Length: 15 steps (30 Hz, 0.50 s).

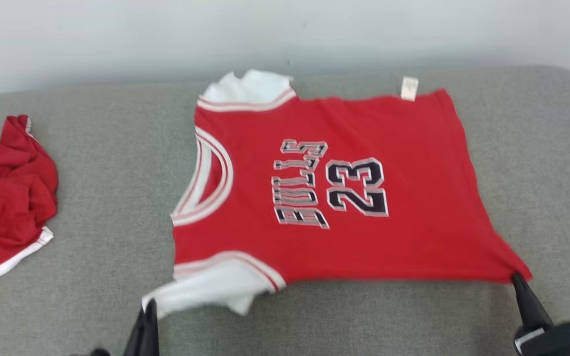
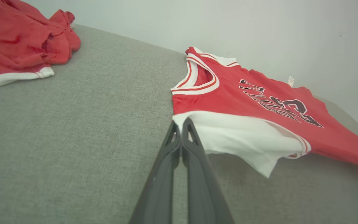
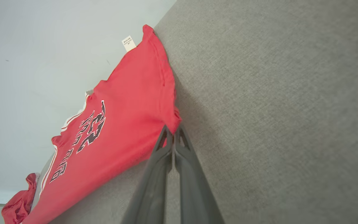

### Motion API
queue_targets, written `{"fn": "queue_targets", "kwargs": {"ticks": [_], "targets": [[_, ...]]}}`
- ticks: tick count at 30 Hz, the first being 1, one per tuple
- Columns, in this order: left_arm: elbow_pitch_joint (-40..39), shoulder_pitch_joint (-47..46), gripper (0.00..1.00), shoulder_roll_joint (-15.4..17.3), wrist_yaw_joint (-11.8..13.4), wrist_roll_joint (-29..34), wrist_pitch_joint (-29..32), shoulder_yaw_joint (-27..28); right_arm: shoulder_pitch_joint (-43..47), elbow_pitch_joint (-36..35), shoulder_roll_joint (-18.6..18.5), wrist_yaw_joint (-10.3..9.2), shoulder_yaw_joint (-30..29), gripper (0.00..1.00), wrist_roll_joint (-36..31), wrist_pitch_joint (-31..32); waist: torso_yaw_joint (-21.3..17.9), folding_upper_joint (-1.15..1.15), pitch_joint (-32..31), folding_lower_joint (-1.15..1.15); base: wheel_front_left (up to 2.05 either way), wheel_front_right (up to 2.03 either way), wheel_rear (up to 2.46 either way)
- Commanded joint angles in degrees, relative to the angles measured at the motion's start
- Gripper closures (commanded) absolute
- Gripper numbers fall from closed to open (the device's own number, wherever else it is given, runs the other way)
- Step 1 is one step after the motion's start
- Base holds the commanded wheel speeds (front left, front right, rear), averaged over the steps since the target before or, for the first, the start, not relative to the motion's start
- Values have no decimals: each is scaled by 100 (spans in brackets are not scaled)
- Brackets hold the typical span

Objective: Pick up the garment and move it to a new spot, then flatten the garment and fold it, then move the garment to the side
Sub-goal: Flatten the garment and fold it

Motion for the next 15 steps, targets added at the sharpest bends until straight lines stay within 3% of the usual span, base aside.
{"fn": "queue_targets", "kwargs": {"ticks": [1, 9, 15], "targets": [[4, 192, 100, -36, -4, 30, -20, 30, 199, -69, 73, -13, -136, 100, -81, 55, 53, 1, -231, 1, 0, 0, 0], [15, 750, 100, -178, -223, 137, -20, -70, 983, -642, 562, -13, -759, 100, -497, 655, 178, 1, -360, 1, 0, 0, 0], [82, 330, 100, -160, -392, 331, -5, -220, 739, -841, 727, -13, -721, 100, -588, 934, 102, 1, -295, 1, 0, 0, 0]]}}
